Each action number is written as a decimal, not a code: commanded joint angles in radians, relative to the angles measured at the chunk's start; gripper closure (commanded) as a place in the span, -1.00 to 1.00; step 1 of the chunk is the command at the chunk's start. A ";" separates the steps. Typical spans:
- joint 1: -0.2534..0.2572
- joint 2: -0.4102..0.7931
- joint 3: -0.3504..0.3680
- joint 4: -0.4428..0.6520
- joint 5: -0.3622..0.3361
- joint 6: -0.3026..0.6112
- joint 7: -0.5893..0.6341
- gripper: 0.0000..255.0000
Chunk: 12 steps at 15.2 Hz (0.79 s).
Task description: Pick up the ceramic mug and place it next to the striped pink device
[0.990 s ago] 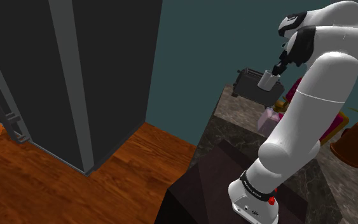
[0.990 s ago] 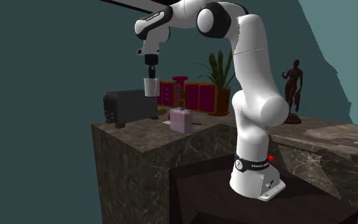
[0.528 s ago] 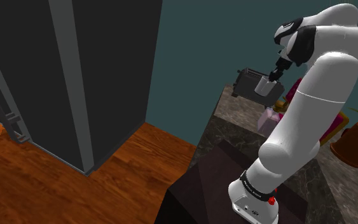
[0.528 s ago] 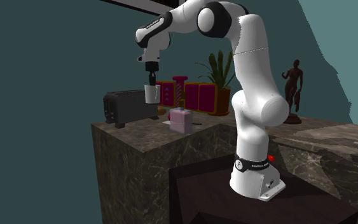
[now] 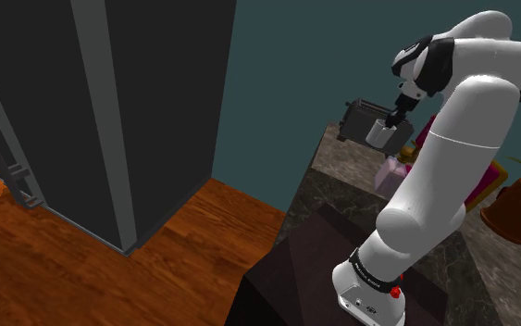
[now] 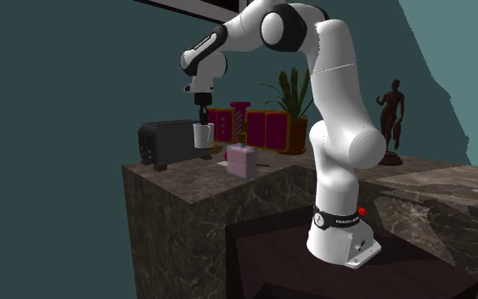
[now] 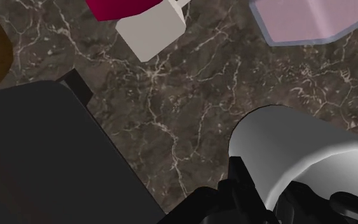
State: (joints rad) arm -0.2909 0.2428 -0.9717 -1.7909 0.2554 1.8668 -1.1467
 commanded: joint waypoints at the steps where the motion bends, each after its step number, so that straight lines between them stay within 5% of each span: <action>1: -0.005 0.012 0.004 -0.015 0.012 0.022 -0.009 1.00; 12: -0.029 0.075 0.035 -0.103 0.077 0.145 -0.056 1.00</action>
State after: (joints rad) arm -0.3141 0.3085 -0.9413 -1.8905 0.3234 2.0019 -1.1958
